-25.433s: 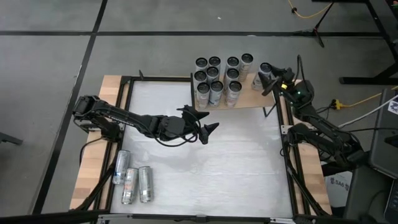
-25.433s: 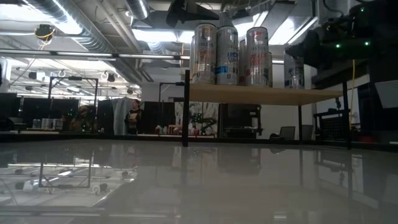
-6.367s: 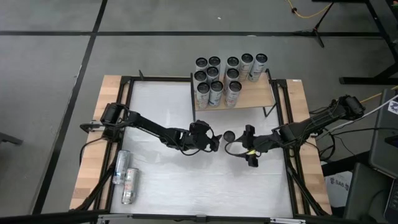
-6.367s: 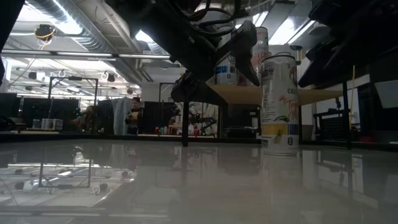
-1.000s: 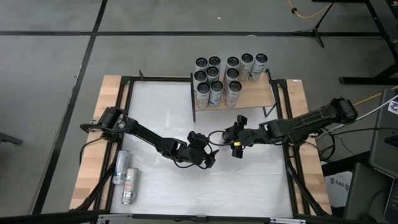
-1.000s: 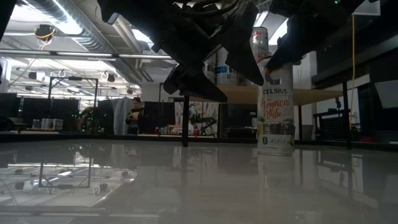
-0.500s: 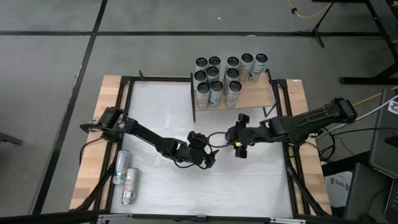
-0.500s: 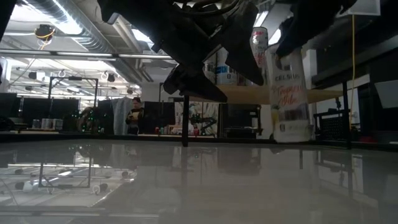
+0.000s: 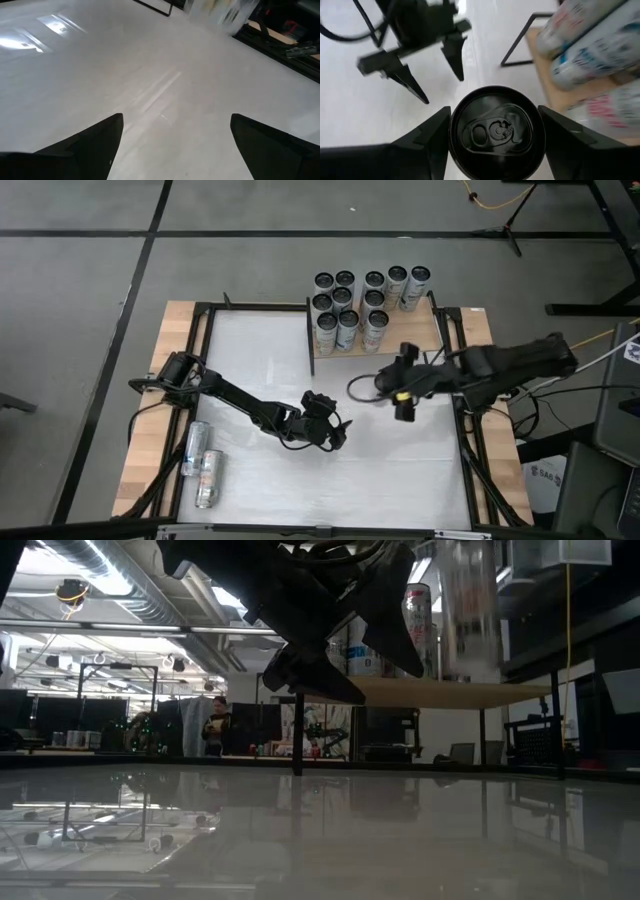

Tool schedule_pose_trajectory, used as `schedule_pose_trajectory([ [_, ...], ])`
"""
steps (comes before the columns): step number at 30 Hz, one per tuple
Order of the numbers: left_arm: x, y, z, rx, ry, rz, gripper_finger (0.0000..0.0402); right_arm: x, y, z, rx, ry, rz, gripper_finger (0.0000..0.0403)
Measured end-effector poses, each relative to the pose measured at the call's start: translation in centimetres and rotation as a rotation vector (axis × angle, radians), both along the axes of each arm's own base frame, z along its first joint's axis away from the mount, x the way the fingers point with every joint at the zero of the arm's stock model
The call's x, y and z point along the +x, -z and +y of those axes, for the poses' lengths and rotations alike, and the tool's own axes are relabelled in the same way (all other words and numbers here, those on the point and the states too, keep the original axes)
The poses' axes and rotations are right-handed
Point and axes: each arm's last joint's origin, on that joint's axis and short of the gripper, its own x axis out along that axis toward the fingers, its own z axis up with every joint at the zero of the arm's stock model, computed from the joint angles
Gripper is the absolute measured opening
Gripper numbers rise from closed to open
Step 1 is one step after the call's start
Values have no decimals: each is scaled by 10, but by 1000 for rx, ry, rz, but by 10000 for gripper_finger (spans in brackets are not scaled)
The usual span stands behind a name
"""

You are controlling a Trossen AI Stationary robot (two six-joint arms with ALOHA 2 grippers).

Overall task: Place canned beverage on shelf
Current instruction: Put the orange soda can on the shelf aligned with the orange soda can

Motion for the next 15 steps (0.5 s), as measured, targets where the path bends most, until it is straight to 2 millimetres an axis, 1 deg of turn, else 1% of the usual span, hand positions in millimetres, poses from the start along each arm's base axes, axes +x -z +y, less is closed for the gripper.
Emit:
schedule_pose_trajectory([
  [4, 0, 0, 0, 1, -2, -1, 365, -19, -31, -9, -1, 5, -61, 242],
  [8, 0, 0, 0, 1, -2, -1, 365, -42, -54, -27, -13, 51, -90, 242],
  [11, 0, 0, 0, 1, -2, -1, 365, -55, -66, -43, -40, 76, -119, 242],
  [15, 0, 0, 0, 1, -2, -1, 365, -67, -74, -62, -79, 88, -130, 242],
])
